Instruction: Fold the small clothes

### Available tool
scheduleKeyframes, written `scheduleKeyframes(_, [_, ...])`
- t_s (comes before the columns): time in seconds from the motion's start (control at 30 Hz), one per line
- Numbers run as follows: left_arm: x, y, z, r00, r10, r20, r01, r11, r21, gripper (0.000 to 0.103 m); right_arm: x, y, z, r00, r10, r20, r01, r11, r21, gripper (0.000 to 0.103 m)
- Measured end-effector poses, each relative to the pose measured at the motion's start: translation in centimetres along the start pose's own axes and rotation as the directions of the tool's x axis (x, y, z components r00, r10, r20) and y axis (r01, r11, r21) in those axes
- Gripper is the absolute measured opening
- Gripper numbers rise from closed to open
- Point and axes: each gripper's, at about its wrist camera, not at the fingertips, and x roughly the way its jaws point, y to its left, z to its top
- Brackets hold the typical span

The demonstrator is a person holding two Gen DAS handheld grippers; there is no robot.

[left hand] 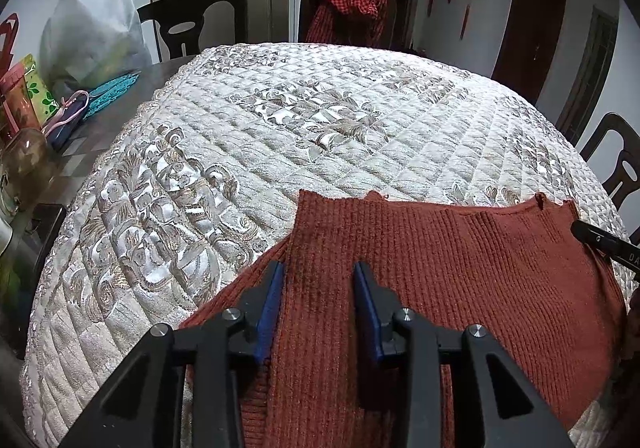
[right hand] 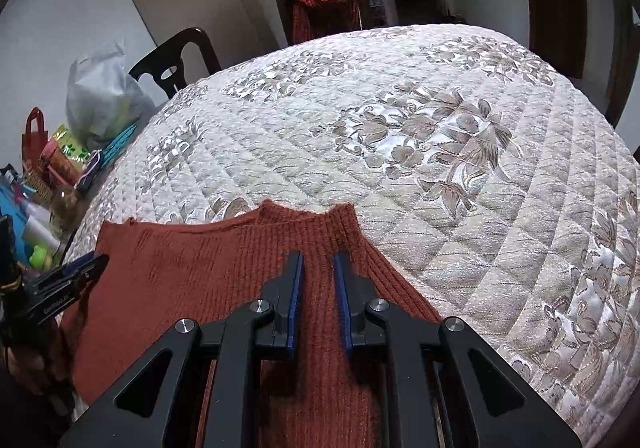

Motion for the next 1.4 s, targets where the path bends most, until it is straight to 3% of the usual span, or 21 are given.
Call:
scheduleKeyframes(0.23, [-1.3, -0.3, -0.1, 1.0, 0.019, 0.019, -0.019, 1.0, 0.016, 0.039, -1.3, 0.7, 0.1, 1.0, -0.009, 0.016, 0.009, 1.0, -0.023, 0.017])
scheduleKeyframes(0.67, [-6.0, 0.1, -1.9, 0.994, 0.059, 0.096, -0.061, 0.998, 0.017, 0.039, -5.2, 5.9, -3.0, 0.995, 0.089, 0.05, -0.079, 0.982, -0.17, 0.017])
scheduleKeyframes(0.9, [-6.5, 0.3, -4.6, 0.995, 0.074, 0.073, -0.076, 0.997, 0.013, 0.039, -4.7, 8.7, -5.3, 0.99, 0.139, 0.002, -0.134, 0.959, -0.25, 0.017])
scheduleKeyframes(1.07, [-5.8, 0.2, -5.8, 0.994, 0.087, 0.063, -0.088, 0.996, 0.023, 0.04, -2.8, 8.8, -6.4, 0.993, 0.105, -0.053, -0.115, 0.959, -0.258, 0.017])
scheduleKeyframes(1.23, [-6.9, 1.1, -5.6, 0.995, 0.049, 0.085, -0.048, 0.999, -0.016, 0.04, -3.6, 9.0, -6.3, 0.995, 0.097, -0.032, -0.102, 0.959, -0.264, 0.017])
scheduleKeyframes(1.4, [-8.1, 3.0, -6.0, 0.993, 0.03, 0.117, -0.022, 0.997, -0.072, 0.05, -4.3, 10.3, -6.6, 0.991, 0.13, -0.022, -0.131, 0.951, -0.281, 0.017])
